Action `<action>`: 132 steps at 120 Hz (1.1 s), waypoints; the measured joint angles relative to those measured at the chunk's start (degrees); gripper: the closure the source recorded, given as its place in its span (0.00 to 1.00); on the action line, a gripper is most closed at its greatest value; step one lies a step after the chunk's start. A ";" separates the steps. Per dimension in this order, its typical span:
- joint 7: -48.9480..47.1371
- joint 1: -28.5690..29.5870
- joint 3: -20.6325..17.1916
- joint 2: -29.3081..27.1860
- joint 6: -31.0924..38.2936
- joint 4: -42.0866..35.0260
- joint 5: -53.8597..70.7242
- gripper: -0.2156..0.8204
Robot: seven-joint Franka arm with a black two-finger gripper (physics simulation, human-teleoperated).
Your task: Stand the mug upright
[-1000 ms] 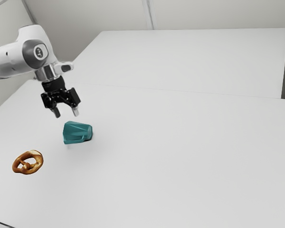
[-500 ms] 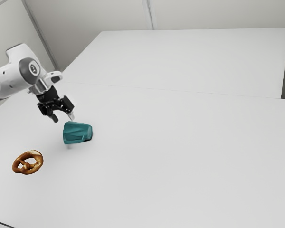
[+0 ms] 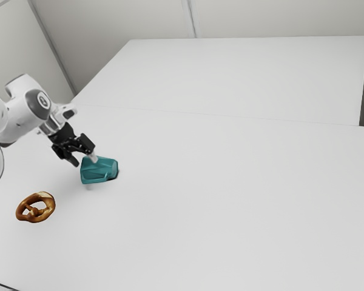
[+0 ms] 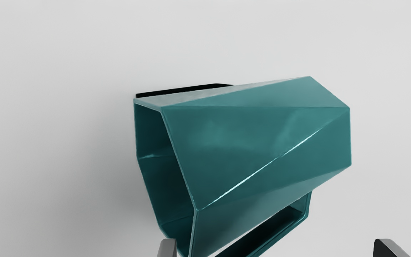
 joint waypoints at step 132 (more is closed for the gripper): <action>15.20 3.27 2.39 -0.19 -1.22 -2.13 -13.99 0.21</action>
